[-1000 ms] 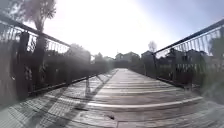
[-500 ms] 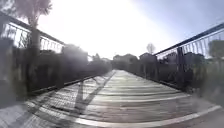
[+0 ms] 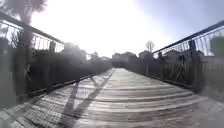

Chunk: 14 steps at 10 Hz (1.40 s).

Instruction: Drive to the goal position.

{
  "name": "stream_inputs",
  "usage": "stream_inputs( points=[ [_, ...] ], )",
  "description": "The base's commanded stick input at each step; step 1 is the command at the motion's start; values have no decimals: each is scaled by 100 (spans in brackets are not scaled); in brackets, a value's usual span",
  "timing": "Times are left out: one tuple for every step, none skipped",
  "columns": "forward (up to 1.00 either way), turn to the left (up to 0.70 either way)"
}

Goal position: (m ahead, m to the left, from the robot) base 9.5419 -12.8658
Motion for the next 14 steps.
stream_inputs(
  points=[
    [100, 0],
    [100, 0],
    [100, 0],
    [100, 0],
    [100, 0],
    [100, 0],
    [100, 0],
    [100, 0],
    [100, 0],
    [100, 0],
    [100, 0],
    [100, 0],
    [100, 0],
    [100, 0]
  ],
)
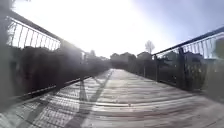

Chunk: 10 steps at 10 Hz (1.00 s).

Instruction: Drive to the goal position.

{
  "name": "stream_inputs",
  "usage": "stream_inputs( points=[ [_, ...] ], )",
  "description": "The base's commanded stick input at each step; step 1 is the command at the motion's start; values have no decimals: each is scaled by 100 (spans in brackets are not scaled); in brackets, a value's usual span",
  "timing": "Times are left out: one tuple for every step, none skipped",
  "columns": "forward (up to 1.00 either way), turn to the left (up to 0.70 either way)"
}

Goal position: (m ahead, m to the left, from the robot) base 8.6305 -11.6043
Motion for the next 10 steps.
stream_inputs(
  points=[
    [100, 0],
    [100, 0],
    [100, 0],
    [100, 0],
    [100, -12],
    [100, -27],
    [100, -7],
    [100, 0],
    [100, 0],
    [100, 0]
  ],
)
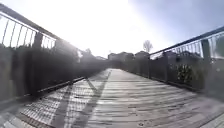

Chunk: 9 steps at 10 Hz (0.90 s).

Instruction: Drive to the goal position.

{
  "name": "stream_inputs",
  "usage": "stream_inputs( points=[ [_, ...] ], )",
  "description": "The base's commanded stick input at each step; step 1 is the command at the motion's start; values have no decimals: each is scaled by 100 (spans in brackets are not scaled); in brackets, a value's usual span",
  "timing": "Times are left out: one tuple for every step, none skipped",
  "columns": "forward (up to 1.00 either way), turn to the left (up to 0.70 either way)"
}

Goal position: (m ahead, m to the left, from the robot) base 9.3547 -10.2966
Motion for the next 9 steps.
stream_inputs(
  points=[
    [100, 0],
    [100, 0],
    [100, 0],
    [100, 0],
    [100, 0],
    [100, 0],
    [100, 0],
    [100, 0],
    [100, 0]
  ],
)
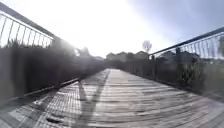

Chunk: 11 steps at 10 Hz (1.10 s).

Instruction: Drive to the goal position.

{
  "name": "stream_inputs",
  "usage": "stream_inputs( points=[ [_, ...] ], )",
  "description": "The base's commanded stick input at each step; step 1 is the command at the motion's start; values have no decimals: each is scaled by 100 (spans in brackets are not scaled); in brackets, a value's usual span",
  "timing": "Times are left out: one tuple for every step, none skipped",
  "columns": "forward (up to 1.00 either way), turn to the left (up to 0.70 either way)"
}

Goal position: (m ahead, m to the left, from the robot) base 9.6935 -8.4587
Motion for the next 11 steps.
stream_inputs(
  points=[
    [100, 0],
    [100, 0],
    [100, 0],
    [100, 0],
    [100, 0],
    [100, 0],
    [100, 0],
    [100, -27],
    [100, -27],
    [100, -19],
    [100, -3]
  ],
)
